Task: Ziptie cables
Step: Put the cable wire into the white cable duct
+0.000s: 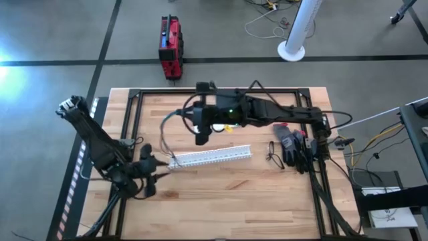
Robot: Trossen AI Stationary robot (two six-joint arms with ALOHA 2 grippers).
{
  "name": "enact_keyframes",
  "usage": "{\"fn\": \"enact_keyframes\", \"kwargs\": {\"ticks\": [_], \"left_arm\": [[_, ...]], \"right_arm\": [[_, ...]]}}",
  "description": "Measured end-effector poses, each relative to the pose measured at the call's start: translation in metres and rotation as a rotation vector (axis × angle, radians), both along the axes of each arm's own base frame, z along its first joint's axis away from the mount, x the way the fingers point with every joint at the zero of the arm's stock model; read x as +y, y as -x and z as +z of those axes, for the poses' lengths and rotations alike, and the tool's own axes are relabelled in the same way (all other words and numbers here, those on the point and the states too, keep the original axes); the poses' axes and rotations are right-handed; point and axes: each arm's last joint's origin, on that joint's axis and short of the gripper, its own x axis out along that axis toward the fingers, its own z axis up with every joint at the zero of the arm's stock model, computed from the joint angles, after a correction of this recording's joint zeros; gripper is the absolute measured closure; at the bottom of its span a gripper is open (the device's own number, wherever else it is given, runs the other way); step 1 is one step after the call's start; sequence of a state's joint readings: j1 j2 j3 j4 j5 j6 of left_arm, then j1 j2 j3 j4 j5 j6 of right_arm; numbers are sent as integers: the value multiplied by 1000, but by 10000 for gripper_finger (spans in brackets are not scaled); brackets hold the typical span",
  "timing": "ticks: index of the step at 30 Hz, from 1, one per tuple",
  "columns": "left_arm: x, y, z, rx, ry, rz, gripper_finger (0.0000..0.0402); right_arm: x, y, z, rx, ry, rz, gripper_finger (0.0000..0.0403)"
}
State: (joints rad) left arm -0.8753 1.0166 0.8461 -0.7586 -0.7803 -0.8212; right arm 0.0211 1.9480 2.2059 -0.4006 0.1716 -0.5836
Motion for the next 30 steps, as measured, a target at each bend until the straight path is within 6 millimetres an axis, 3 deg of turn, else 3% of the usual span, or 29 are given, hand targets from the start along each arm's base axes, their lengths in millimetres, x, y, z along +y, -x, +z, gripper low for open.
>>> {"fn": "enact_keyframes", "kwargs": {"ticks": [4, 7, 15, 19, 23, 30], "left_arm": [[1, 10, 27, 151, 253, -151, 279], [8, 19, 48, 212, 367, -117, 293], [21, 27, 81, 142, 270, -160, 325], [23, 27, 81, 109, 212, -151, 339], [21, 25, 72, 139, 184, -143, 342], [15, 20, 40, 212, 126, -84, 345]], "right_arm": [[-6, -11, -13, 11, 20, -13, 401], [-11, -19, -21, -1, 18, -17, 401], [-17, -49, -45, -115, -90, 103, 401], [-16, -58, -54, -151, -102, 145, 401], [-23, -57, -56, -130, -89, 62, 401], [-42, -47, -79, 130, -163, -78, 401]]}}
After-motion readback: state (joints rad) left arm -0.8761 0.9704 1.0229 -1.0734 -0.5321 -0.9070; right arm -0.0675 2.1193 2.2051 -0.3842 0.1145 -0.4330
